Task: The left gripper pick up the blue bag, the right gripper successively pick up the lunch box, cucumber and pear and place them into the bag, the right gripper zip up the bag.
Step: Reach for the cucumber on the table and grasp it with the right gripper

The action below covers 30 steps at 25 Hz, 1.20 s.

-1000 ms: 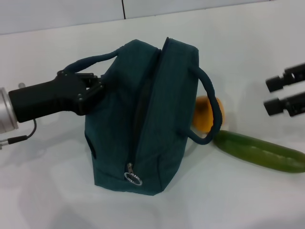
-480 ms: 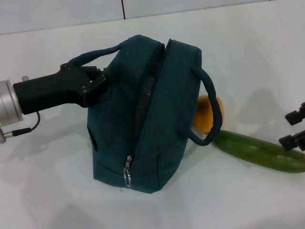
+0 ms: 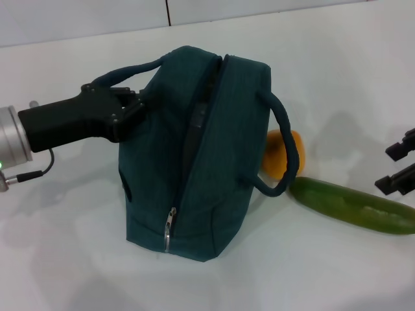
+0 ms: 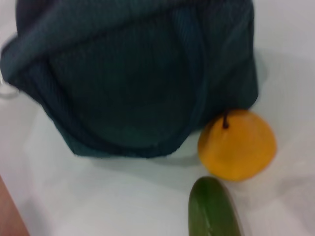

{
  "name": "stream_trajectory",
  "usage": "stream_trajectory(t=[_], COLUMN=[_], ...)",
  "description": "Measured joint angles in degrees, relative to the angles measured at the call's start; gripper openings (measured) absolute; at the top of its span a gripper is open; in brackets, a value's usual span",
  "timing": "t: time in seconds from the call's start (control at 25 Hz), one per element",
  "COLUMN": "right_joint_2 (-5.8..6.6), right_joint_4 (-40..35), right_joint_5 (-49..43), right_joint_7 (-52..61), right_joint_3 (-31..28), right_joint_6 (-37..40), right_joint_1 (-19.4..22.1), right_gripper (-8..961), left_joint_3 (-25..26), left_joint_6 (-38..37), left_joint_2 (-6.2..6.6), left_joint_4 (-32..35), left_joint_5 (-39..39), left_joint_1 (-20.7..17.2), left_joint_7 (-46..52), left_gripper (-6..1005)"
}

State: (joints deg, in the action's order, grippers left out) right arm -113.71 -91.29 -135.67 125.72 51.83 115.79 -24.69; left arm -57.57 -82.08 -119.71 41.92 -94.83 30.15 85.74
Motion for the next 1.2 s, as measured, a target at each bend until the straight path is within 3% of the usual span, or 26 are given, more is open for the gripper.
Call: stream_trajectory(t=[0.2, 0.4, 0.8, 1.2], right_joint_2=[-0.41, -1.48, -1.64, -1.95], right_joint_4=[3.12, 5.01, 10.29, 12.98], right_joint_5=[-3.84, -6.57, -10.18, -11.59], right_joint_7=[-0.36, 0.04, 2.57, 3.66], right_joint_3=[8.68, 10.09, 14.96, 20.87], right_joint_6=[-3.51, -5.10, -8.88, -12.98], right_joint_1=[-0.83, -2.54, -6.79, -7.04], right_gripper=[758, 761, 850, 867], left_joint_3=[0.00, -0.06, -0.08, -0.08], left_joint_6=[0.00, 0.00, -0.18, -0.20], left_joint_2=[-0.06, -0.08, 0.02, 0.19], left_joint_4=[-0.63, -0.79, -0.79, -0.78], left_joint_5=[0.01, 0.02, -0.40, -0.53], left_joint_1=[0.06, 0.27, 0.36, 0.17], left_joint_7=[-0.07, -0.67, -0.82, -1.63], left_gripper=[53, 53, 53, 52])
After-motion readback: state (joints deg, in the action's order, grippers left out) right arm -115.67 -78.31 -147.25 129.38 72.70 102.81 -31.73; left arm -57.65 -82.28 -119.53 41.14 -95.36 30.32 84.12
